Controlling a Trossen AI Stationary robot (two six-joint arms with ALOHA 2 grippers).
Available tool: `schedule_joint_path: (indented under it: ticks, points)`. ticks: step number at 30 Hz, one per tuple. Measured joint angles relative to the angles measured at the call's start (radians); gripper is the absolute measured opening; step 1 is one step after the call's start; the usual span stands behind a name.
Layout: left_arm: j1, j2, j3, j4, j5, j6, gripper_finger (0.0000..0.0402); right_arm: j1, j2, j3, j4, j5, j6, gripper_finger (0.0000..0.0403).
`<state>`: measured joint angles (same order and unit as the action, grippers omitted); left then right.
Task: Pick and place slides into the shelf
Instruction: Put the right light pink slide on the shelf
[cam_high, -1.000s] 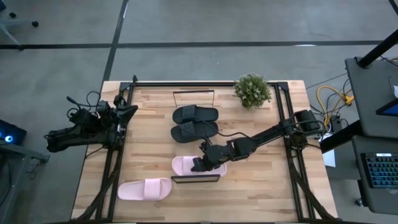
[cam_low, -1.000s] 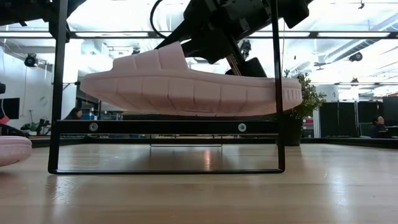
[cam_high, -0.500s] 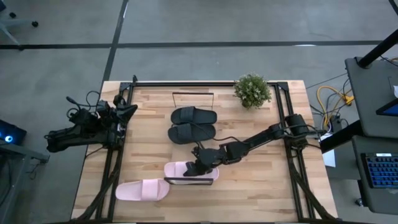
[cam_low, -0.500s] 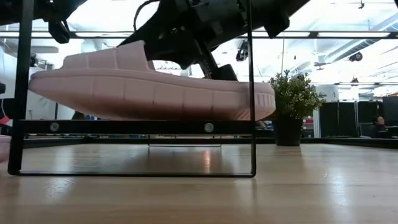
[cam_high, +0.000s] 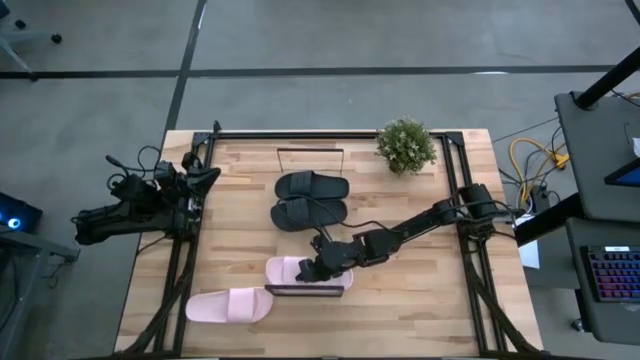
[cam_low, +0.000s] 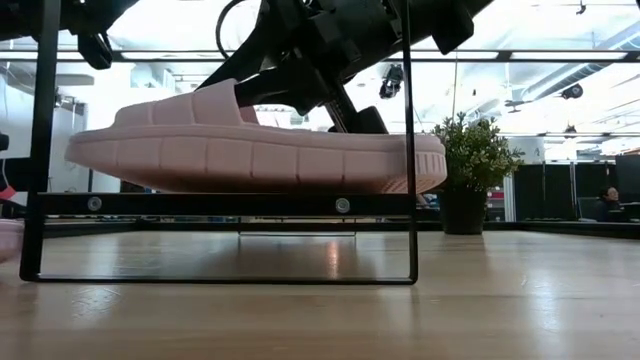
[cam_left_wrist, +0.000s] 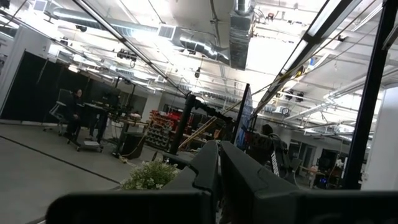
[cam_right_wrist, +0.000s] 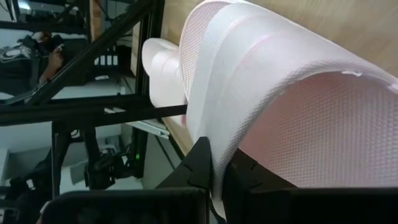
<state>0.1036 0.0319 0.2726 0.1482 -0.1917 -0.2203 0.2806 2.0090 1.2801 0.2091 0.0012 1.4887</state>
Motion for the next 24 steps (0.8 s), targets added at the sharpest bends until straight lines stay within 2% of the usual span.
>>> schedule_joint_path:
  ticks: [5, 12, 17, 24]
  points:
    - [0.000, 0.000, 0.000, 0.000, 0.000, 0.000, 0.0004, 0.003, 0.000, 0.003, -0.022, 0.025, 0.000, 0.0012]
    - [0.000, -0.001, 0.001, 0.000, 0.000, -0.002, 0.0004, 0.003, 0.000, 0.005, -0.024, 0.029, 0.017, 0.0042]
    - [0.000, -0.001, 0.001, 0.000, 0.000, -0.003, 0.0004, 0.003, 0.002, 0.029, -0.065, 0.030, 0.019, 0.0087]
    - [0.000, -0.002, 0.002, 0.000, 0.000, -0.004, 0.0004, 0.003, 0.003, 0.110, -0.282, 0.030, -0.022, 0.0153]
